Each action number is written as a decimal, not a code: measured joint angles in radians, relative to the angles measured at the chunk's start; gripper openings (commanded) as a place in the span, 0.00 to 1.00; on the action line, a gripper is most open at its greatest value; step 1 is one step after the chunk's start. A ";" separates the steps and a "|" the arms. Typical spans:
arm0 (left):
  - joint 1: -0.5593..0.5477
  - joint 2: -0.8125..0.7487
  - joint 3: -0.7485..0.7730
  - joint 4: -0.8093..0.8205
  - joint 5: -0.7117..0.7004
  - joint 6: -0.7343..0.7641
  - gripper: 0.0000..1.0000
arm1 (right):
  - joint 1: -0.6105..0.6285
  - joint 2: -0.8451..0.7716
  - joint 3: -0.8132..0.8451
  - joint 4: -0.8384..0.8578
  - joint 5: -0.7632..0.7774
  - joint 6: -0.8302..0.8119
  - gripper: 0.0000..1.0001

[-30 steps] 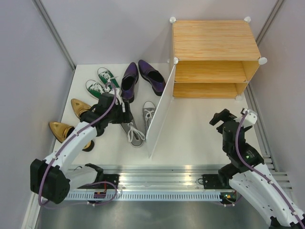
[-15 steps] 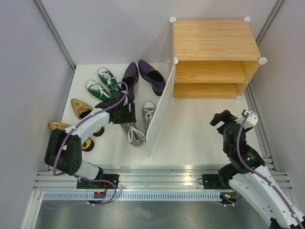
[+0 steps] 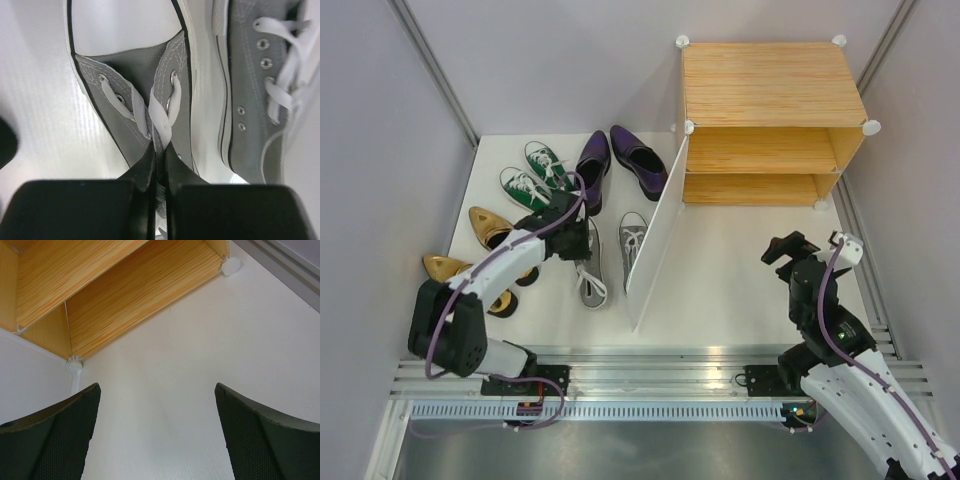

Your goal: Place and organize the shoes in the shoe cabinet

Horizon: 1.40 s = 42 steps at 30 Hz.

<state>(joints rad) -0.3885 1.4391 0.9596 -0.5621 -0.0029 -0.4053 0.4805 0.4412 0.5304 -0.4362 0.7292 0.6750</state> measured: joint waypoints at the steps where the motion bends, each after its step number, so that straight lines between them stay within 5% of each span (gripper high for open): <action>1: 0.000 -0.042 0.000 -0.013 -0.011 0.000 0.02 | 0.000 0.002 0.000 0.002 0.000 0.000 0.98; 7: 0.000 -0.348 0.084 -0.130 -0.102 0.000 0.02 | 0.000 0.011 0.000 0.009 -0.025 -0.026 0.98; 13: -0.024 -0.438 0.470 -0.234 -0.135 -0.004 0.02 | 0.000 -0.053 0.002 0.010 -0.079 -0.058 0.98; 20: -0.351 -0.208 1.008 -0.328 -0.268 0.001 0.02 | 0.000 -0.183 0.046 -0.002 -0.097 -0.061 0.95; 27: -0.723 0.164 1.352 -0.351 -0.468 0.060 0.02 | 0.000 -0.214 0.153 -0.171 0.059 0.060 0.94; 33: -0.855 0.396 1.391 -0.359 -0.453 0.069 0.02 | 0.000 -0.291 0.274 -0.325 0.242 0.171 0.87; 42: -0.838 0.599 1.270 -0.333 -0.391 0.002 0.02 | 0.000 -0.331 0.283 -0.422 0.327 0.231 0.87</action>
<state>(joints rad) -1.2266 2.0377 2.2292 -0.8951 -0.3943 -0.4038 0.4805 0.1104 0.8139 -0.8581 1.0557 0.9058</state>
